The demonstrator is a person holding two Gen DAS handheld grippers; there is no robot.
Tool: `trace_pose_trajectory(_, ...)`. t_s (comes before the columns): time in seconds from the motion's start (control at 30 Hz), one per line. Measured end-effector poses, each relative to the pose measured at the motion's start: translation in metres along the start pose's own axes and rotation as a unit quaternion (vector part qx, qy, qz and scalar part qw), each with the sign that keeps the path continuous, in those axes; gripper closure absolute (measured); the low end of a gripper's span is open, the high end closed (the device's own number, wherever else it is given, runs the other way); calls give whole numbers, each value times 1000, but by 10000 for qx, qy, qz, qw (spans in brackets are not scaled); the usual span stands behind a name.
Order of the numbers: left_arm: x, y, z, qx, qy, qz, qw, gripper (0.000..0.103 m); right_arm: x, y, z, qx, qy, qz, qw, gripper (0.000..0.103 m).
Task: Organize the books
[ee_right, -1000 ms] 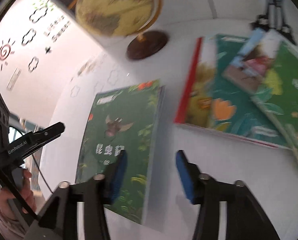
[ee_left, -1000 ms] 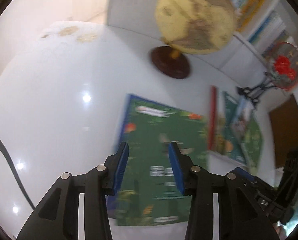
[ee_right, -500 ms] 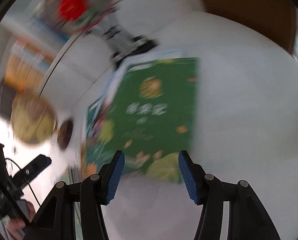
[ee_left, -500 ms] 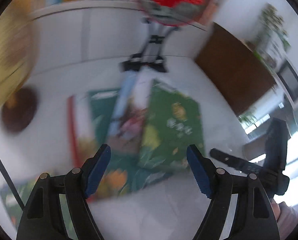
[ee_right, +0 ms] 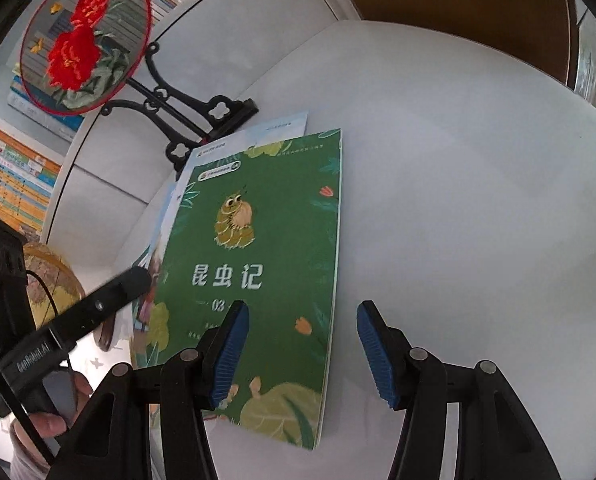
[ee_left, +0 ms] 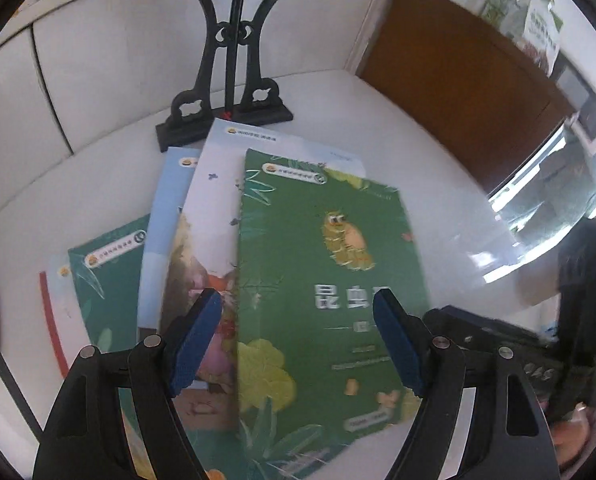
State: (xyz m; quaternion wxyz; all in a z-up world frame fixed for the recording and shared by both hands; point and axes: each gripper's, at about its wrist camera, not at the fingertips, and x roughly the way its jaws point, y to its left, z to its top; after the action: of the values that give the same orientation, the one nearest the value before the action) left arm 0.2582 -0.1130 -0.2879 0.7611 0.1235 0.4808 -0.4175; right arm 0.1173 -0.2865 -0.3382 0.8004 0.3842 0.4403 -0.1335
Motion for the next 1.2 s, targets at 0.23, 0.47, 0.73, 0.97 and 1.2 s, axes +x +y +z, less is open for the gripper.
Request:
trace_pose_trajectory(0.23,13,-4,-10,460,106,227,9986,22,8,4,-1,-126,-216,76,9997,48)
trace_pose_trajectory(0.47,8,-8,-18,332,163,68,9993,16,13,5,-1,120,-94,633,9979,37)
trace_pose_trajectory(0.73,-26,4,-59,-214,384,-364,9984,16,-4,15,-26,-120,295,976,9947,34)
trace_pose_trajectory(0.97,-41,-5,-116,-560,720,91,9958,16,-8,29,-67,-396,658,726,9944,33)
trace_pose_trajectory(1.2,-49,6,-124,-1108,607,4,9920,16,-11,27,-75,-116,790,977,9920,31)
